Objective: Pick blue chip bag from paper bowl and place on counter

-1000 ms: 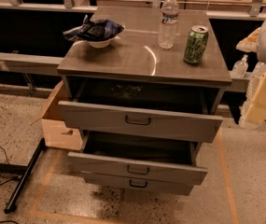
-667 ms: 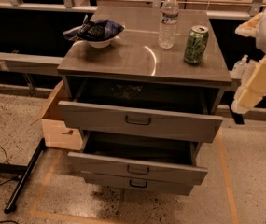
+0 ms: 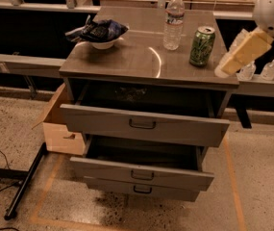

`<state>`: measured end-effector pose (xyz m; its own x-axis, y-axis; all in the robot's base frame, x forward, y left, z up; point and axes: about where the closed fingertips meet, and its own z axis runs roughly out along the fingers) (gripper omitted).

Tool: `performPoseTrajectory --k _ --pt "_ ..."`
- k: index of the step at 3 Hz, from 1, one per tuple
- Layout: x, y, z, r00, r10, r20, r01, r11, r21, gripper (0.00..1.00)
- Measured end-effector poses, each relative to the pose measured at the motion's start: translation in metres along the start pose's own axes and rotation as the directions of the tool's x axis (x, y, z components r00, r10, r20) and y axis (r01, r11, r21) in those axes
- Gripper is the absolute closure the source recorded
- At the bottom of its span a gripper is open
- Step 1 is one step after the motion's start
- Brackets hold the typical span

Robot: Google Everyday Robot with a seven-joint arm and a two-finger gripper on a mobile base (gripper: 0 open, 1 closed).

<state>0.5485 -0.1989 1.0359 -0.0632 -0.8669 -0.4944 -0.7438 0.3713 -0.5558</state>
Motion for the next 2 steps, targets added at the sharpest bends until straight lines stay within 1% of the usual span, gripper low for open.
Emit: performPoseTrajectory --k 1,2 --pt "-0.047 -0.030 0.036 0.995 -0.047 0.086 0.037 0.9932 0.110 0.00" --pt "-0.061 -0.052 0.032 0.991 -0.064 0.121 0.039 0.9792 0.199 0.00"
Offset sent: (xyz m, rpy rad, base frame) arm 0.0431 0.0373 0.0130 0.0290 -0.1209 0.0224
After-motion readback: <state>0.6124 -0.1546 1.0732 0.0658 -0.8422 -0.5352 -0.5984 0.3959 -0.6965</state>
